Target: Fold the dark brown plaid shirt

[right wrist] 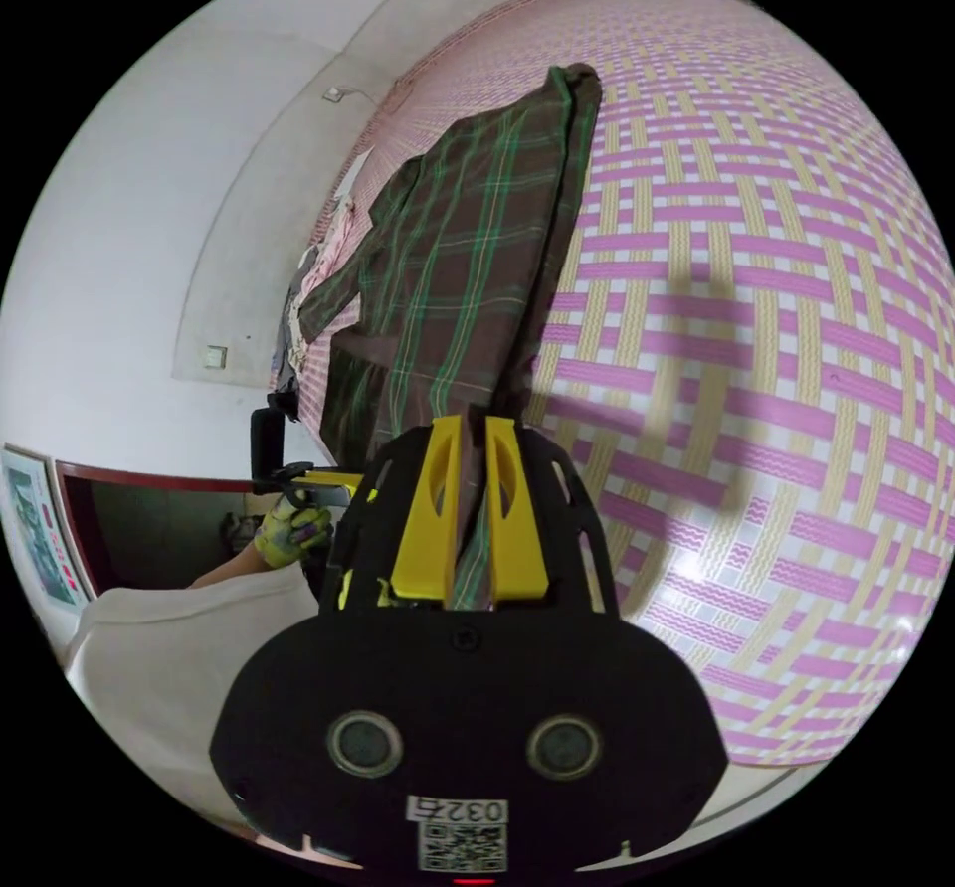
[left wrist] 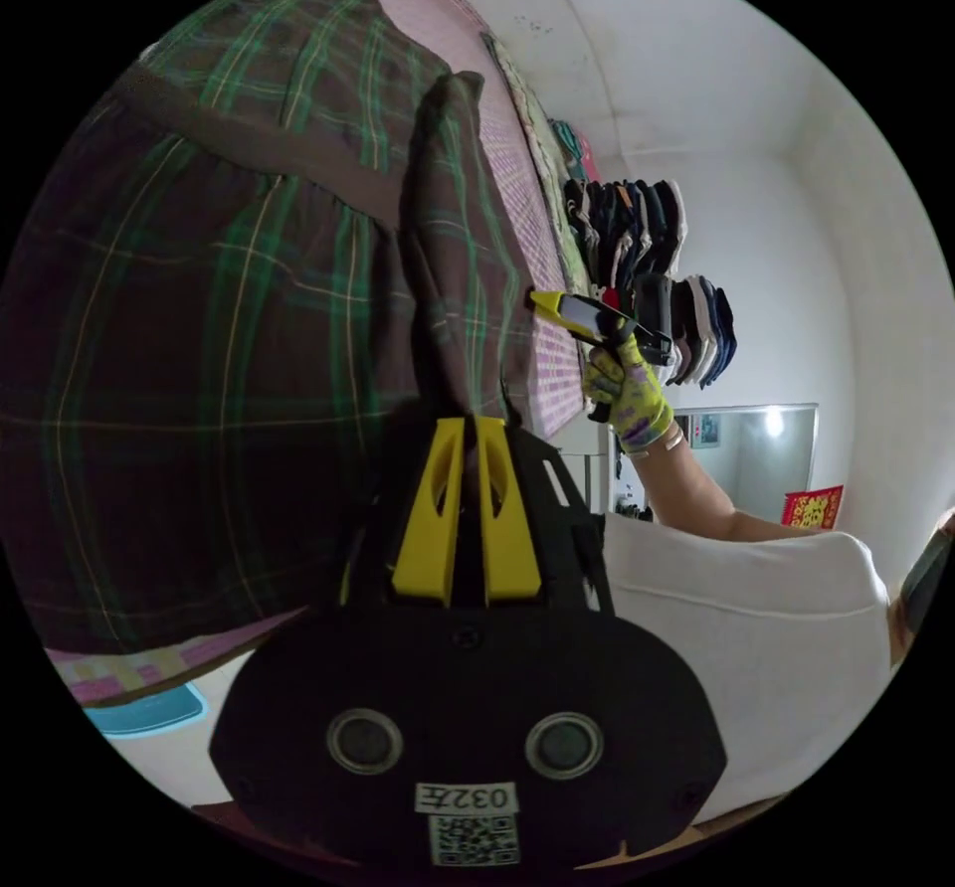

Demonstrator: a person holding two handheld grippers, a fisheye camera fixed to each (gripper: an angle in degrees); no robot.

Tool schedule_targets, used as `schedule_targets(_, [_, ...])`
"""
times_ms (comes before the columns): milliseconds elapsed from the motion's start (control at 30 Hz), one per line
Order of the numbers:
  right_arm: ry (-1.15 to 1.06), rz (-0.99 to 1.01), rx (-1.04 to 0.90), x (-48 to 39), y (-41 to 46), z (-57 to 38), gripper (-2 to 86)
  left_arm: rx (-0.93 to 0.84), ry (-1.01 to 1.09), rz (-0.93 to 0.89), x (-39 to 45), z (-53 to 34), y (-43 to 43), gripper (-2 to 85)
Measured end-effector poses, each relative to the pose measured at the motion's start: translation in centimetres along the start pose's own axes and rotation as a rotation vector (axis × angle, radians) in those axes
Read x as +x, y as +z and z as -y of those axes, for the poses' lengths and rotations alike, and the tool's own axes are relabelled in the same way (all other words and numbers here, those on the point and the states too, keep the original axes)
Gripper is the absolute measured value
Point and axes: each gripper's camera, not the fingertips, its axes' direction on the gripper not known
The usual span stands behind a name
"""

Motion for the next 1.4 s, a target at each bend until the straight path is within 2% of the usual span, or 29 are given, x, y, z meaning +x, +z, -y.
schedule_targets(100, [0.029, 0.056, -0.022, 0.4, 1.0, -0.2, 1.2, -0.038, -0.018, 0.017, -1.2, 0.1, 0.5, 1.0])
schedule_targets(333, [-0.002, 0.015, 0.04, -2.5, -1.1, -1.3, -0.9, -0.035, 0.089, -0.06, -0.8, -0.2, 0.1, -1.0])
schedule_targets(433, [0.04, 0.016, -0.036, -1.1, 0.4, -1.0, -0.8, -0.12, 0.01, 0.038, -2.9, -0.2, 1.6, -1.1])
schedule_targets(500, [0.065, 0.006, -0.085, -0.1, 2.5, -0.9, 0.0, -0.108, -0.028, 0.02, -4.5, -0.5, 1.9, -1.2])
schedule_targets(567, [0.077, 0.015, -0.047, -0.6, 2.5, -1.4, 2.0, -0.095, -0.007, -0.008, -4.8, -1.0, 1.6, -1.3])
schedule_targets(667, [0.08, -0.077, 0.024, -2.5, 1.5, -2.5, 5.8, -0.117, 0.025, 0.017, -4.7, -2.1, 1.4, -1.2])
schedule_targets(767, [-0.033, -0.155, 0.102, -5.8, 0.4, -3.2, 4.9, 0.001, 0.06, 0.027, -4.7, -3.9, -0.5, -1.2])
schedule_targets(967, [-0.227, -0.052, 0.027, -9.6, 4.2, -1.7, 4.1, 0.082, -0.099, 0.033, -8.9, -6.5, -2.3, -0.9])
schedule_targets(1033, [-0.231, -0.082, -0.021, -10.3, 5.6, -1.0, 3.9, 0.189, -0.091, 0.044, -9.0, -7.6, -4.2, -0.8])
schedule_targets(1100, [-0.276, -0.132, 0.0, -12.0, 5.7, -0.8, 3.6, 0.389, -0.095, 0.035, -9.2, -9.3, -8.0, -0.8])
schedule_targets(1233, [-0.325, -0.145, -0.028, -13.2, 5.8, -0.3, 3.4, 0.546, -0.268, 0.249, -11.7, -11.4, -13.2, 0.9])
schedule_targets(1300, [-0.365, -0.168, -0.056, -13.9, 6.5, 0.2, 2.6, 0.535, -0.345, 0.385, -13.6, -11.5, -15.4, 2.4])
schedule_targets(1400, [-0.423, -0.206, -0.104, -14.7, 7.5, 0.7, 0.6, 0.477, -0.366, 0.46, -15.4, -11.0, -16.3, 3.5])
